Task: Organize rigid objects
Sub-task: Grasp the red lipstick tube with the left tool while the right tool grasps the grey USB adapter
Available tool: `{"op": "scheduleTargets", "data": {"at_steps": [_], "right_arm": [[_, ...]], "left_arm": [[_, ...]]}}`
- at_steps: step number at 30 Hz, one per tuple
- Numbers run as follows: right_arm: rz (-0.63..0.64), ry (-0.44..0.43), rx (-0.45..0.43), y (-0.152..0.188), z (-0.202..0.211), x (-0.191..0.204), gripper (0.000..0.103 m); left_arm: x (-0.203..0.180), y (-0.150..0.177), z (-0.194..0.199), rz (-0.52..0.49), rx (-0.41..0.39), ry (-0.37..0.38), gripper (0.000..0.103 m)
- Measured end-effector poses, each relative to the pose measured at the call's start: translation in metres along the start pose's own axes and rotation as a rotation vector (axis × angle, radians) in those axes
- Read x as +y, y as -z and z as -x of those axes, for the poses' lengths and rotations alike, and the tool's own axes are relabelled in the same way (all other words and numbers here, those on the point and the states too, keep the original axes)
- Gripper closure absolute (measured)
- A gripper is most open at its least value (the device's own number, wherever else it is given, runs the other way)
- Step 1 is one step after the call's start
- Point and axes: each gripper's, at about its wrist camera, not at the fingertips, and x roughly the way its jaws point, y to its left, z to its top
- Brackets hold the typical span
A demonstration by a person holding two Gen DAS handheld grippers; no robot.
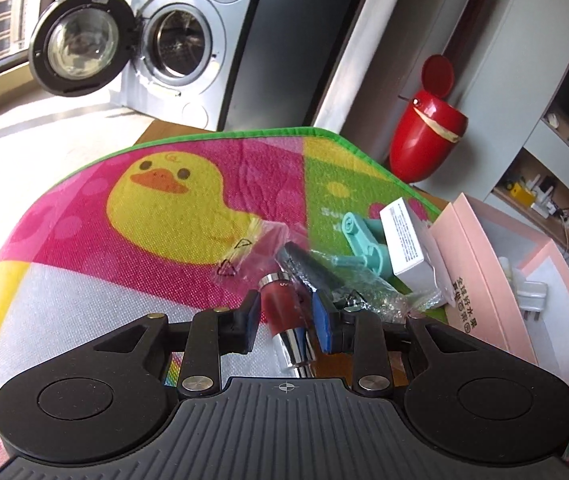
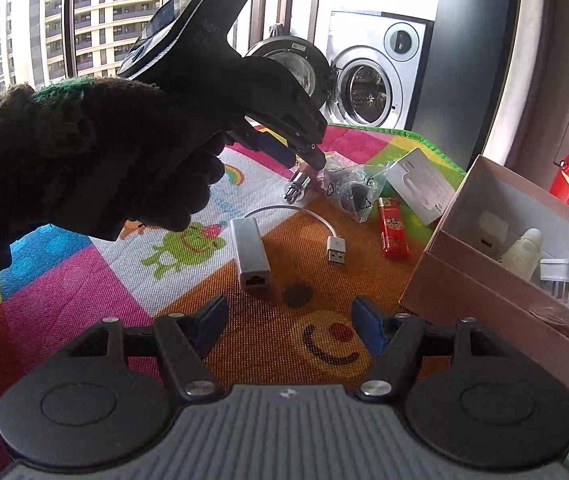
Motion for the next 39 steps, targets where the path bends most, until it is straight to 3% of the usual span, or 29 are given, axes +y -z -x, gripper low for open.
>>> {"op": "scheduleTargets", "data": {"at_steps": [3,7,14,19,22,24,27,32,34,36,37,39], "right_arm": [[-0.003,0.005,0.014,0.0,-0.004,-0.002,0.034],[-0.024,-0.012,0.017,-0.001,-0.008,-0.005,0.035],[-0.021,-0.047,0.007,-0.006,-0.018,0.004,0.053],[0.004,-0.041,-0.014,-0.01,-0.025,0.014,0.056],[0.009,-0.04,-0.019,-0.014,-0.03,0.015,0.066],[0.004,-0.057,-0.014,-0.016,-0.032,0.013,0.081],[0.007,-0.062,-0.005,-0.012,-0.025,0.01,0.082],[0.061,-0.019,0.053,0.012,0.006,-0.008,0.082],[0.063,0.072,0.076,0.021,0.017,-0.019,0.077],[0.012,0.218,0.093,0.026,0.022,-0.03,0.047],[-0.048,0.326,0.102,0.03,0.023,-0.037,0.042],[-0.174,0.41,0.106,0.035,0.024,-0.051,0.037]], "left_arm": [[0.003,0.007,-0.003,-0.027,-0.013,0.011,0.071],[0.008,0.021,0.01,-0.061,-0.024,0.057,0.079],[0.025,0.065,0.058,-0.068,-0.041,0.068,0.079],[0.032,0.095,0.091,-0.057,-0.042,0.073,0.079],[0.033,0.105,0.099,-0.031,-0.047,0.074,0.078],[0.032,0.108,0.099,-0.031,-0.064,0.066,0.078],[0.029,0.11,0.098,-0.061,-0.078,0.071,0.078],[0.027,0.114,0.095,-0.121,-0.064,0.146,0.077],[0.03,0.117,0.095,-0.11,-0.086,0.157,0.077],[0.034,0.121,0.095,-0.086,-0.106,0.176,0.077],[0.036,0.12,0.095,-0.074,-0.105,0.186,0.077],[0.043,0.119,0.094,-0.029,-0.101,0.211,0.078]]}}
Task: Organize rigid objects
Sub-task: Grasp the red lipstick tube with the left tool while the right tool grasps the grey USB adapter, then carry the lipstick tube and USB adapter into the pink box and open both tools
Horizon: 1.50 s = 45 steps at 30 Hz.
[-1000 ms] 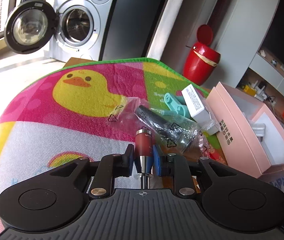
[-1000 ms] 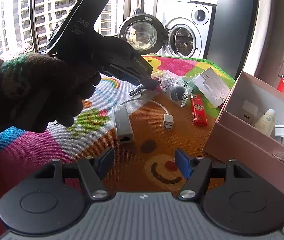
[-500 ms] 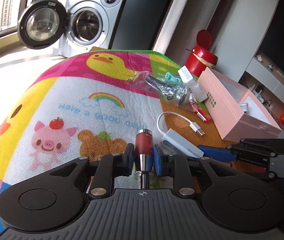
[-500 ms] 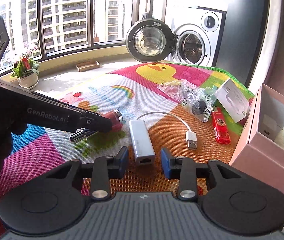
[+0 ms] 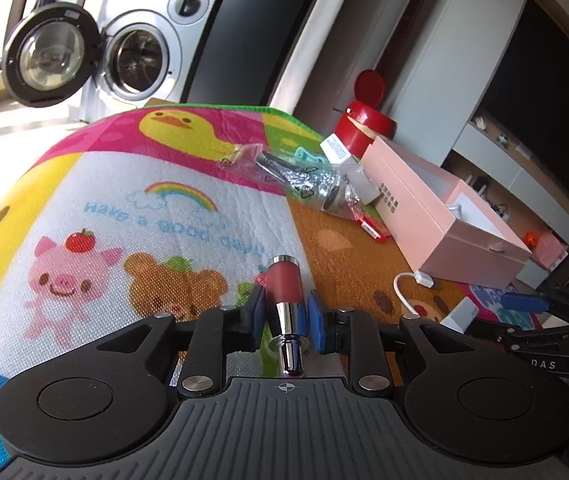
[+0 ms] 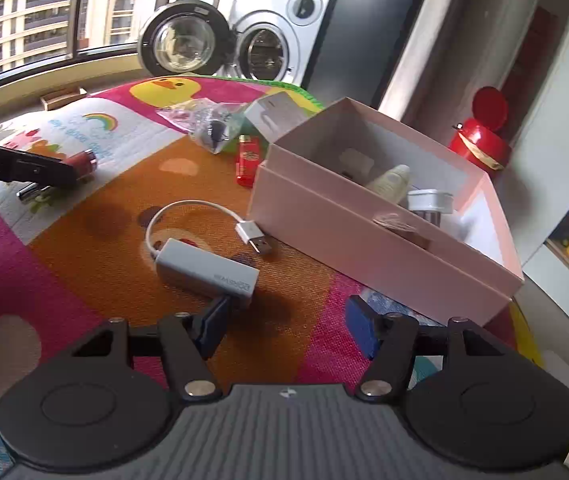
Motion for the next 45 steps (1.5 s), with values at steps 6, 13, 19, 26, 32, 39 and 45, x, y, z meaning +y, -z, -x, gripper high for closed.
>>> {"op": "scheduleTargets", "data": {"at_steps": [6,13,19,26,32,39,45], "right_arm": [[-0.182,-0.177,0.012,0.004,-0.007,-0.007,0.027],[-0.005,-0.346,-0.044,0.0,-0.01,0.006,0.024],[-0.076,-0.324,-0.043,0.002,-0.001,0.015,0.013],[-0.122,-0.215,-0.043,0.004,0.005,0.022,0.013],[-0.209,-0.275,-0.05,0.016,0.014,0.005,0.015],[-0.261,-0.279,-0.074,0.012,0.006,-0.002,0.032],[-0.172,-0.272,-0.085,0.008,0.008,0.007,0.043]], "left_arm": [[0.005,0.0,0.0,0.04,-0.006,0.016,0.078],[-0.007,0.006,0.006,0.016,-0.016,-0.029,0.077],[-0.041,0.019,0.014,-0.083,-0.006,-0.12,0.077],[-0.058,0.014,0.007,-0.201,0.041,-0.169,0.077],[-0.057,0.021,0.007,-0.149,0.005,-0.157,0.077],[-0.064,0.024,0.009,-0.21,0.025,-0.172,0.077],[-0.054,0.024,0.016,-0.147,0.003,-0.134,0.078]]}}
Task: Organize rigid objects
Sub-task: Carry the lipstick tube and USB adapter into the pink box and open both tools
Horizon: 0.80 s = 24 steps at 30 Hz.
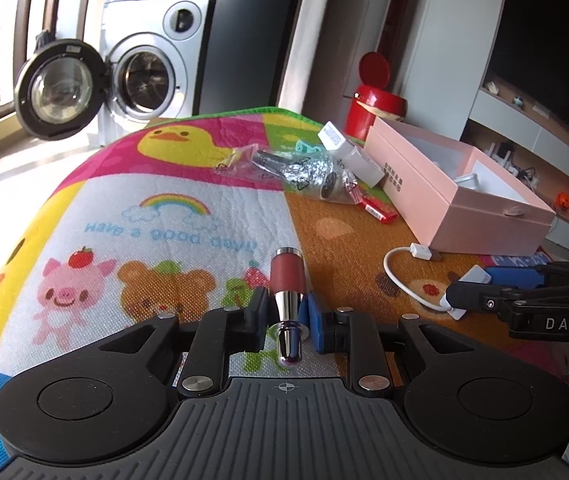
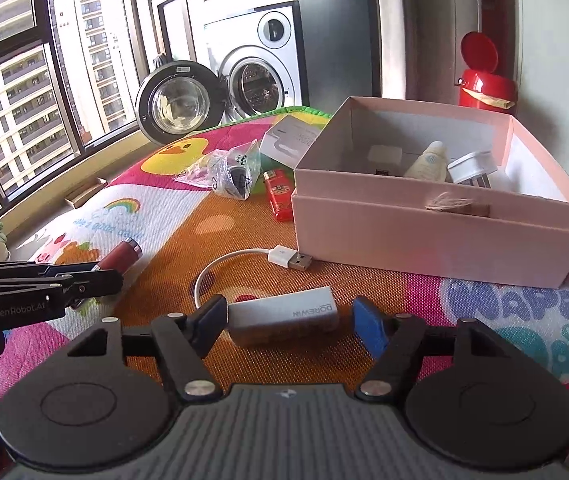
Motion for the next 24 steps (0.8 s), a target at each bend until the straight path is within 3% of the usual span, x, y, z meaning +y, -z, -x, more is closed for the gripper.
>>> {"op": "scheduleTargets", "data": {"at_steps": [4,9,13,19,24], "right_arm": [[0.049,-0.016,-0.008,-0.005,0.016,0.003,0.043],[0.088,-0.037,-0.036,-0.01,0.058,-0.005,0.043],[0.14,0.005,-0.122,-0.014,0.108,-0.012,0.043],[0.153,0.092,-0.299,-0.023,0.173,-0.017,0.043],[0.151,0.117,-0.362,-0.022,0.201,-0.016,0.043]], "left_arm": [[-0.005,0.001,0.003,-0.037,0.0,0.006,0.079],[-0.035,0.006,0.022,-0.212,0.021,0.073,0.079],[-0.058,0.005,0.051,-0.296,-0.022,0.135,0.079],[-0.083,-0.01,0.086,-0.365,-0.133,0.169,0.079],[-0.093,-0.014,0.099,-0.38,-0.17,0.208,0.079]]}}
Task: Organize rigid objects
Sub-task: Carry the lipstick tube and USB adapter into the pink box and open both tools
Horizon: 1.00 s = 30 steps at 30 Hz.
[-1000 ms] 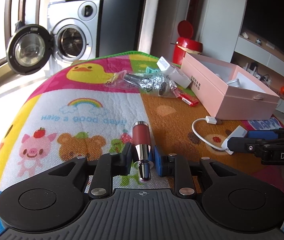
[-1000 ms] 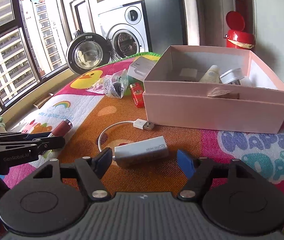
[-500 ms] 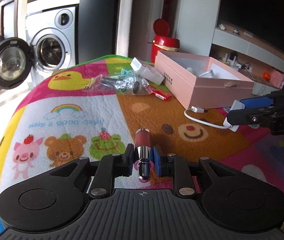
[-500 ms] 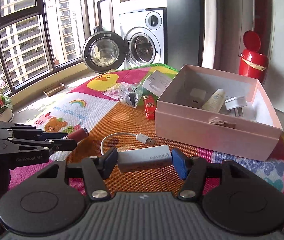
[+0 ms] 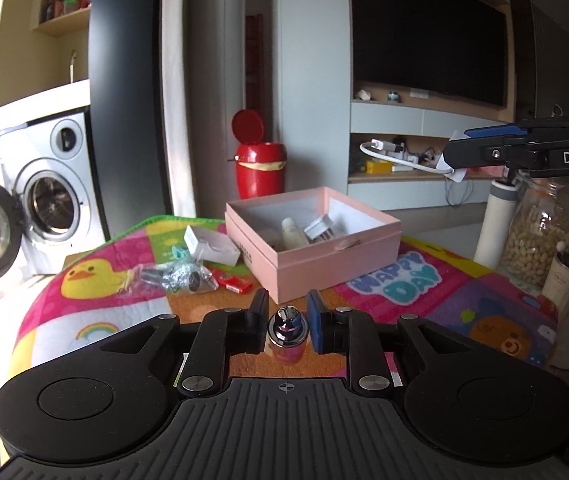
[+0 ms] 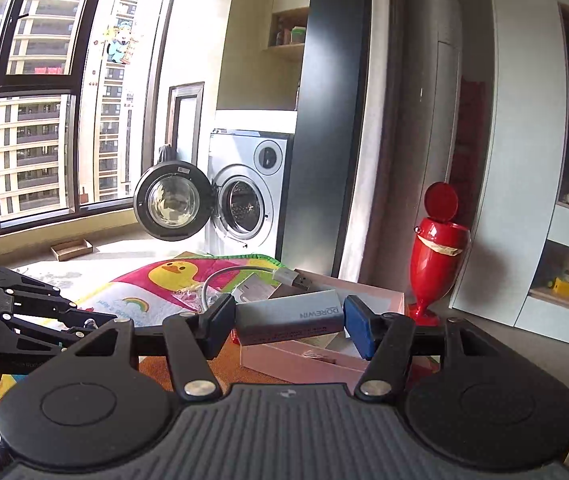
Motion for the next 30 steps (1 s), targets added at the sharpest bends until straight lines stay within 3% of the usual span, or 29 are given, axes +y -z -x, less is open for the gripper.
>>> {"op": "scheduleTargets", "data": {"at_steps": [6,10,15,18,21,24,27,30], "right_arm": [[0.006,0.015,0.017,0.005,0.005,-0.001,0.043],[0.011,0.035,0.008,-0.003,0.003,-0.007,0.043],[0.015,0.084,-0.02,-0.03,-0.014,-0.03,0.043],[-0.03,0.1,-0.01,-0.041,-0.043,-0.052,0.043],[-0.052,0.106,-0.018,-0.039,-0.08,-0.069,0.043],[-0.04,0.158,0.028,-0.024,-0.12,-0.074,0.031],[-0.03,0.123,0.116,0.007,-0.143,-0.066,0.031],[0.009,0.094,0.142,0.036,-0.141,-0.048,0.031]], "left_arm": [[-0.005,-0.006,0.001,-0.007,-0.007,0.049,0.079],[-0.004,-0.034,-0.014,-0.046,-0.056,0.063,0.079],[0.016,-0.096,-0.063,0.038,-0.114,0.126,0.079],[0.023,-0.126,-0.103,0.064,-0.133,0.144,0.079],[0.035,-0.145,-0.148,0.147,-0.122,0.218,0.08],[0.046,-0.145,-0.187,0.256,-0.074,0.211,0.08],[0.059,-0.128,-0.2,0.273,-0.026,0.162,0.08],[0.084,-0.101,-0.188,0.314,-0.02,0.079,0.08]]}}
